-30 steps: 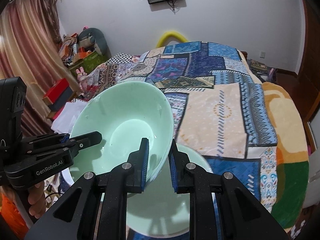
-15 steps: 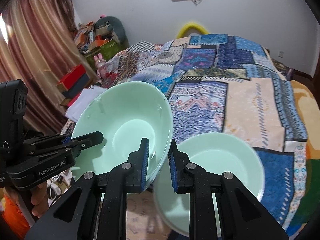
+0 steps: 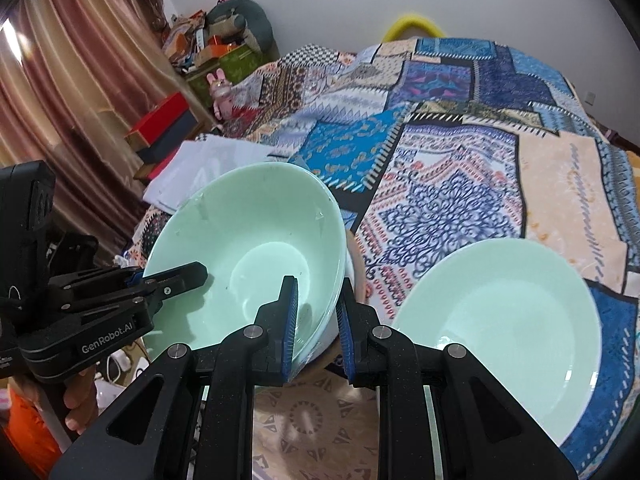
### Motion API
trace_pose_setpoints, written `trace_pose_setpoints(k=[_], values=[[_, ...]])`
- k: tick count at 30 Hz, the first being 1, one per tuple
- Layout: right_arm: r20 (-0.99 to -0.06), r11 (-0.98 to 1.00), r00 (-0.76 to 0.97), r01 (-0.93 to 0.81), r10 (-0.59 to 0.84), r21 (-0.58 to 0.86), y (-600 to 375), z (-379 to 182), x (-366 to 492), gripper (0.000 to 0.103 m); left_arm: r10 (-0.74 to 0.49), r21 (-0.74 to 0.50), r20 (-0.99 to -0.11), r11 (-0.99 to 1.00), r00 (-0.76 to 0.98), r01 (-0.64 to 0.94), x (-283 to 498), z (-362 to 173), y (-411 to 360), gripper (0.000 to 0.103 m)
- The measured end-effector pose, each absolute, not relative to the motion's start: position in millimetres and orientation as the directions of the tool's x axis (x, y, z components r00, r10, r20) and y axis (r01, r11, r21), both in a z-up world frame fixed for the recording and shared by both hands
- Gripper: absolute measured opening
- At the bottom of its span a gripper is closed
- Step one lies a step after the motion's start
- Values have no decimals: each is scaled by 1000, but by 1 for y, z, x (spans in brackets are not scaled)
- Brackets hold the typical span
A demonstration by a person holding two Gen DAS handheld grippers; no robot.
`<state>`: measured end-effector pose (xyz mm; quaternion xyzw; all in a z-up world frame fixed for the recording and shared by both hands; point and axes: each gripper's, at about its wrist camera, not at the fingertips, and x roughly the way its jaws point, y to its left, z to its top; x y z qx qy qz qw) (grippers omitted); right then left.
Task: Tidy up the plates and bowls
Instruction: 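Lower the mint green bowl into the white spotted bowl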
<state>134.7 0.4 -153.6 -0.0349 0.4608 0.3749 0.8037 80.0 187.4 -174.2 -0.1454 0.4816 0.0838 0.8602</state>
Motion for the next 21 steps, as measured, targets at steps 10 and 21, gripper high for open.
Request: trace_pose_setpoints(k=[10, 21], values=[[-792, 721, 266, -630, 550, 289, 7, -168, 138, 17, 1, -156, -866, 949, 500, -273, 82, -191, 192, 14], [-813, 720, 264, -647, 519, 249, 11, -175, 138, 19, 44, -102, -871, 958, 489, -269, 89, -199, 190, 14]])
